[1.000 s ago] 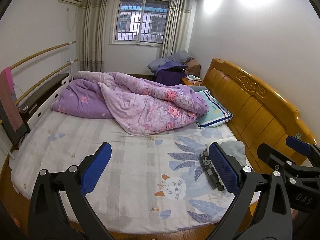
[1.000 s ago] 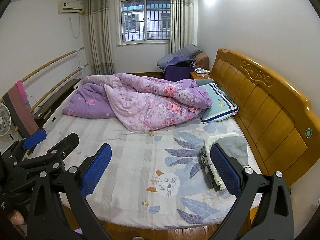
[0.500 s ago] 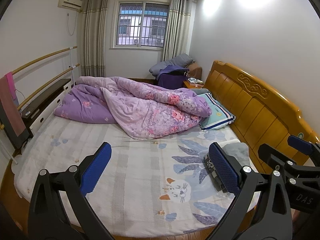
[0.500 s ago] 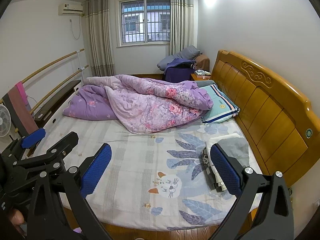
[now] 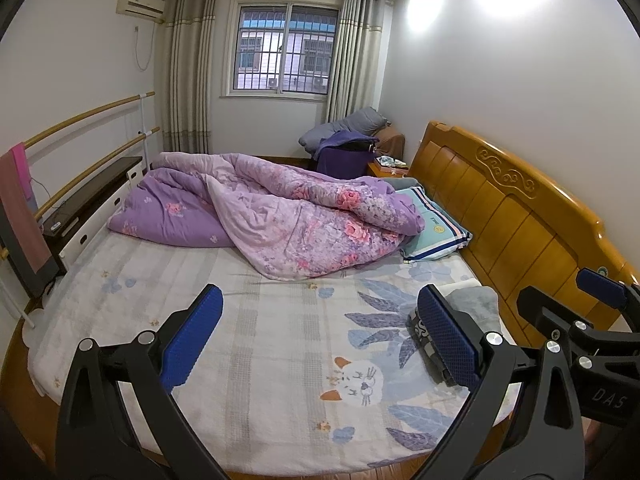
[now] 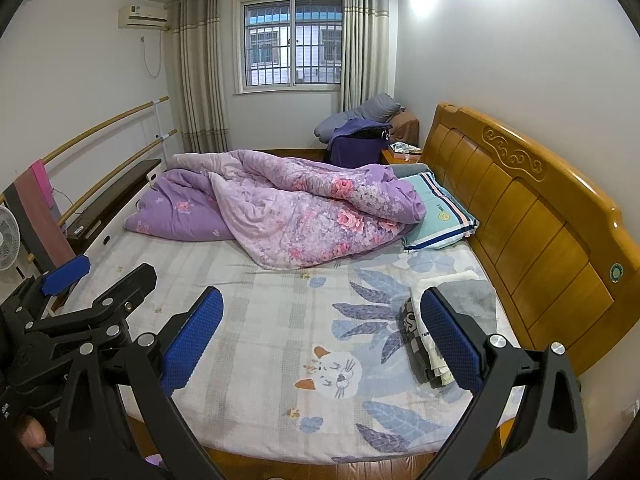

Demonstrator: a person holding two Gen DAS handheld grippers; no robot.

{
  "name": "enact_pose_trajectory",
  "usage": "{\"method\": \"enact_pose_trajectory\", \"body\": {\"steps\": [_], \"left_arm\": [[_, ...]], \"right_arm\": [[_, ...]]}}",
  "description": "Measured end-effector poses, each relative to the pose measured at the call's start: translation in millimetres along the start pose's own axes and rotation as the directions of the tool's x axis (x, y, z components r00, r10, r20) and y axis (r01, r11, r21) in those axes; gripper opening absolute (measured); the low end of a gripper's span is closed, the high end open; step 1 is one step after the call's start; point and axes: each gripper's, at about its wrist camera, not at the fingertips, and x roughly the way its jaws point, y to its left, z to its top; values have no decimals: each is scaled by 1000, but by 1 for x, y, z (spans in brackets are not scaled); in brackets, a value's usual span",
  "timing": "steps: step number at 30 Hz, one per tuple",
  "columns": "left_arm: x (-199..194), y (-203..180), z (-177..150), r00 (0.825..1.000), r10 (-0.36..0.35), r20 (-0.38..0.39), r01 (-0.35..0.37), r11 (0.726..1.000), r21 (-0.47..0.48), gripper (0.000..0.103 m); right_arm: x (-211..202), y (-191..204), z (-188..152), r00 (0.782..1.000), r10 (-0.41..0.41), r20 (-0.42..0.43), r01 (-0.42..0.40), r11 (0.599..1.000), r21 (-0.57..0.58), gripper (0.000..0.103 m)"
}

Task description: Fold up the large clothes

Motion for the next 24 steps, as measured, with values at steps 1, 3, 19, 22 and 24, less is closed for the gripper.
{"method": "enact_pose_trajectory", "body": {"steps": [1, 3, 19, 22, 24], "left_arm": [[0, 0, 0, 1000, 0, 0, 0, 1000, -1, 98], [1, 0, 0, 1000, -3, -6, 3, 1000, -1, 98], [-4, -9, -5, 1000, 13, 10, -13, 1000, -5, 98], [-5, -10, -6, 1000, 15, 9, -15, 1000, -7, 98], [-4, -10, -6, 1000, 17, 8, -17, 1000, -8, 98]], "right_arm": [[0, 0, 0, 1000, 0, 2, 0, 1000, -1, 95], [0, 0, 1, 1000, 0, 2, 0, 1000, -2, 95], [1, 0, 0, 1000, 3, -2, -3, 1000, 0, 95], [1, 0, 0, 1000, 0, -1, 0, 1000, 1, 95], [1, -1, 1, 1000, 2, -3, -2, 1000, 2, 95]]}}
